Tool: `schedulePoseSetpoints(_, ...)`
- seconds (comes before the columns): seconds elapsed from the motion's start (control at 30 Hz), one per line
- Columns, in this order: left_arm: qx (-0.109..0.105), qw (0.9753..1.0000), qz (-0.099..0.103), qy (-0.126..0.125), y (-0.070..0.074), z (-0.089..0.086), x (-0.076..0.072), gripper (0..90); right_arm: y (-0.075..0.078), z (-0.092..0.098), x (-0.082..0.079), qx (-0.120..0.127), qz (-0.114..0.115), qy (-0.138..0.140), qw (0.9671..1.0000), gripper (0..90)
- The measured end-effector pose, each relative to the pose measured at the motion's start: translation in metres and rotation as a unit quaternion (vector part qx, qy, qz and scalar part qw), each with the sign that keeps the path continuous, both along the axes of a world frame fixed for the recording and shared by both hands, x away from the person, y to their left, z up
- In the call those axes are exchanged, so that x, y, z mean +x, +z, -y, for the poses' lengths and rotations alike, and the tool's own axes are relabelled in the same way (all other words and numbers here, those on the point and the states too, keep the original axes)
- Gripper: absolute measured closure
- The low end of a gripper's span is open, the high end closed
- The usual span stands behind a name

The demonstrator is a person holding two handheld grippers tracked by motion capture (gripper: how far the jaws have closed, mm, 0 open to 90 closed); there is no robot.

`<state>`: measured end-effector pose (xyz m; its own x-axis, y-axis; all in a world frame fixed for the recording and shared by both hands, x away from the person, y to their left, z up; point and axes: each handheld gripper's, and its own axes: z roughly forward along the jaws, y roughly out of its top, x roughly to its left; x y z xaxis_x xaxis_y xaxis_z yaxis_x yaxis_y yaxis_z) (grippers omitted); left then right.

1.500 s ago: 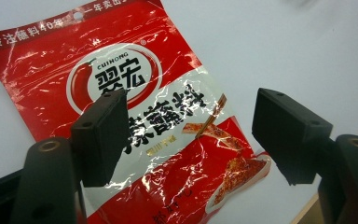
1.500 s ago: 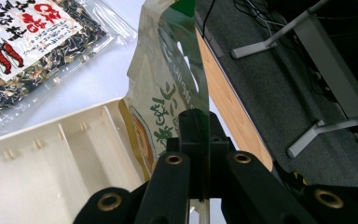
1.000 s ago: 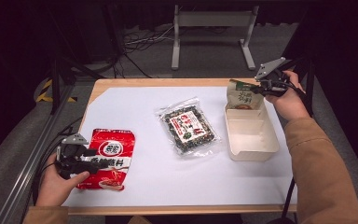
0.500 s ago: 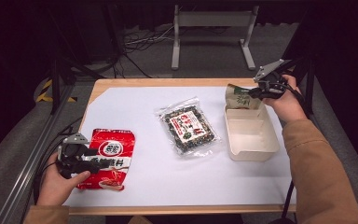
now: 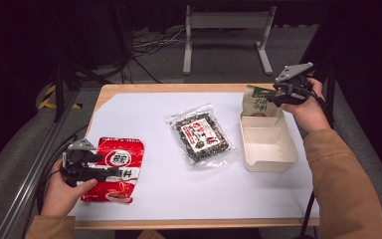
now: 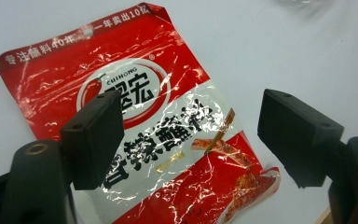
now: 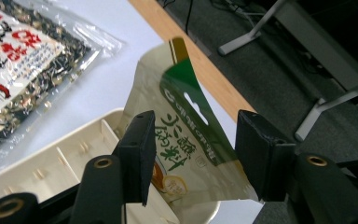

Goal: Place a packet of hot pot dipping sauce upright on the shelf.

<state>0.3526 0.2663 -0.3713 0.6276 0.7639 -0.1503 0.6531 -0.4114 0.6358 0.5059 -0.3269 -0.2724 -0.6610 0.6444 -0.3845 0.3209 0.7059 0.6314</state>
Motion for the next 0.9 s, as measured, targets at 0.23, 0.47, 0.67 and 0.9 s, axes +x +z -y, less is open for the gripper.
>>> schedulePoseSetpoints(0.23, -0.012, 0.9996, 0.015, 0.018, 0.008, -0.008, 0.008, 19.2, 0.015, 0.0, -0.019, 0.036, 0.04, -0.007, 0.9985, 46.1)
schedulePoseSetpoints(0.47, -0.02, 0.999, 0.023, 0.034, 0.012, -0.015, 0.022, 18.6, 0.023, -0.011, -0.041, 0.061, 0.048, 0.016, 0.9968, 44.5)
schedulePoseSetpoints(0.67, -0.018, 0.9986, 0.03, 0.039, 0.014, -0.014, 0.031, 18.8, 0.027, -0.022, -0.056, 0.086, 0.04, 0.038, 0.9948, 44.7)
schedulePoseSetpoints(0.9, -0.024, 0.998, 0.039, 0.043, 0.014, -0.013, 0.04, 19.0, 0.028, -0.036, -0.077, 0.131, 0.018, 0.058, 0.9895, 44.0)
